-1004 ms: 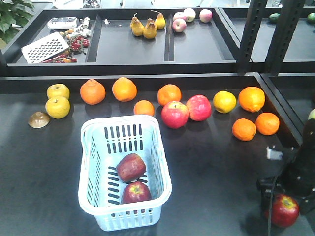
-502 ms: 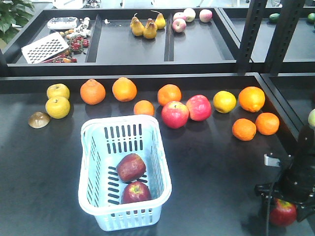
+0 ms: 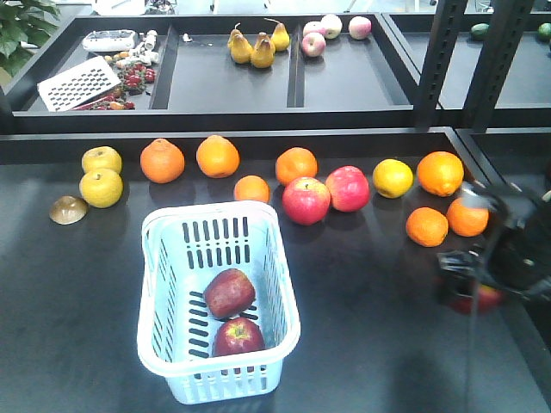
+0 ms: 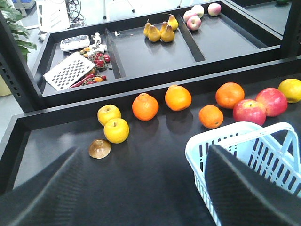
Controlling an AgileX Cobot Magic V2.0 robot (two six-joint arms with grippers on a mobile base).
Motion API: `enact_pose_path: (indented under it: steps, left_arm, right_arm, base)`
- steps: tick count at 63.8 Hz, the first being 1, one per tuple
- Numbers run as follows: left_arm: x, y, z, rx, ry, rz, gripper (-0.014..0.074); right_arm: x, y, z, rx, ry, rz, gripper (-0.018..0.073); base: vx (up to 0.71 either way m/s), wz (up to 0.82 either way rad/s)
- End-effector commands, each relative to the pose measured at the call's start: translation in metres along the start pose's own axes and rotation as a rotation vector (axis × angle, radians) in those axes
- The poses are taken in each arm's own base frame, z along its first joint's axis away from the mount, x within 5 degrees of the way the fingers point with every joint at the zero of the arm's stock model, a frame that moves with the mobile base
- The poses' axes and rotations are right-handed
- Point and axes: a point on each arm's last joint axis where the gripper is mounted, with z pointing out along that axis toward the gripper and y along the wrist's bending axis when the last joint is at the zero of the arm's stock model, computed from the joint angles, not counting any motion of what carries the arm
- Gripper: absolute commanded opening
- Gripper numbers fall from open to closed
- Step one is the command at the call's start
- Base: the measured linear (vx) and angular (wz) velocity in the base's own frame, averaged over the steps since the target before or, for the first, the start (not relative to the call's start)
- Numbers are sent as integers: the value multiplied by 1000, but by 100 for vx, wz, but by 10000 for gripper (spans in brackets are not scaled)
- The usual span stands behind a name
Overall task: Pick three apples into basket with both arms
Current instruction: 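Reach the right gripper to the farthest-out red apple and grasp it, then carry the third apple into the basket and release it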
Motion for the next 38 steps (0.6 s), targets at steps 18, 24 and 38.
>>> enact_pose_path:
  steps: [18,24,38]
  left_arm:
    - [-12,2,-5,-2,-86,-3,523]
    - [-12,2,-5,-2,-86,-3,523]
    - [-12,2,-5,-2,-86,-3,523]
  right_arm:
    - [14,120,-38,-146,-248,-300,241]
    - [14,144,-36,-196,-329,-340,251]
    - [4,193,-31,-272,-403,-424,281]
  base:
    - [0,0]
    - [0,0]
    - [0,0]
